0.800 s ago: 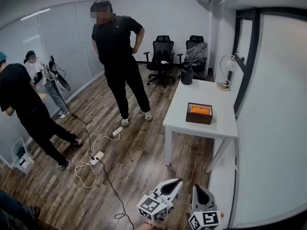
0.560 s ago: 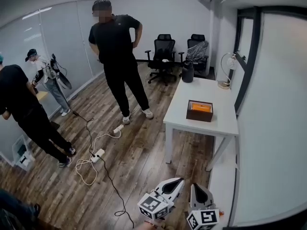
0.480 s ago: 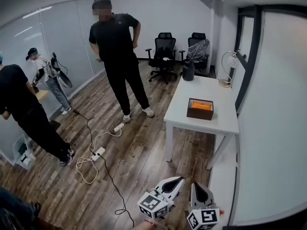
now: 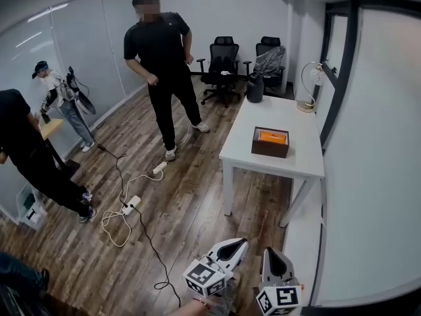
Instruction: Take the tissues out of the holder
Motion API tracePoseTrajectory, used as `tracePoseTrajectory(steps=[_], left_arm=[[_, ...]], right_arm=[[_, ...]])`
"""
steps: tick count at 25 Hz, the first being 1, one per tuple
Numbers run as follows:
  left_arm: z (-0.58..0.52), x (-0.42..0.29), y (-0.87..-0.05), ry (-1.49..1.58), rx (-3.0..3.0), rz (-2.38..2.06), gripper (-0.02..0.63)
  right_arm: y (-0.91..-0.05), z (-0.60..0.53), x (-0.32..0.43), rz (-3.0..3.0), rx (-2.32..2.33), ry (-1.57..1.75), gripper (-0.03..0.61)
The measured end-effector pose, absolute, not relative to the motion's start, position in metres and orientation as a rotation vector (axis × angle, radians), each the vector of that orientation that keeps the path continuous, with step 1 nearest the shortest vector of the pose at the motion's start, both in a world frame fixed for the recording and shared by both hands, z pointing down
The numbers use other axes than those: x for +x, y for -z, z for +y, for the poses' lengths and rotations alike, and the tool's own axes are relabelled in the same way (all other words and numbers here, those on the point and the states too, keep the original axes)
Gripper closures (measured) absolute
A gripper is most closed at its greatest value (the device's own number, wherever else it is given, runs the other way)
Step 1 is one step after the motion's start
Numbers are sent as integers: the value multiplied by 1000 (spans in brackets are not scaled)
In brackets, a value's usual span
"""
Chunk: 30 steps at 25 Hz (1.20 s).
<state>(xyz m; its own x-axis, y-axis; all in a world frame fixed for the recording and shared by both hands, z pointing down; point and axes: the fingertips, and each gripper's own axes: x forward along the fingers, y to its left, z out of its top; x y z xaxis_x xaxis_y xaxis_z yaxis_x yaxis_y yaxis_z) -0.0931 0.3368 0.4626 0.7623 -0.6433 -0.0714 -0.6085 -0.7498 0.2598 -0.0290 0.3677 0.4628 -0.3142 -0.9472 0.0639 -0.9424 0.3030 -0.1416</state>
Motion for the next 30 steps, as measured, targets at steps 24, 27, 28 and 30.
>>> tracePoseTrajectory(steps=[24, 27, 28, 30], left_arm=[[153, -24, -447, 226, 2832, -874, 607], [129, -22, -449, 227, 2837, -868, 607], [122, -21, -451, 227, 2834, -864, 607], [109, -18, -452, 226, 2829, -851, 607]], right_arm=[[-452, 183, 27, 2483, -1796, 276, 572], [-453, 161, 31, 2476, -1796, 280, 572], [-453, 155, 33, 2472, -1801, 283, 572], [-455, 143, 38, 2459, -1814, 289, 572]])
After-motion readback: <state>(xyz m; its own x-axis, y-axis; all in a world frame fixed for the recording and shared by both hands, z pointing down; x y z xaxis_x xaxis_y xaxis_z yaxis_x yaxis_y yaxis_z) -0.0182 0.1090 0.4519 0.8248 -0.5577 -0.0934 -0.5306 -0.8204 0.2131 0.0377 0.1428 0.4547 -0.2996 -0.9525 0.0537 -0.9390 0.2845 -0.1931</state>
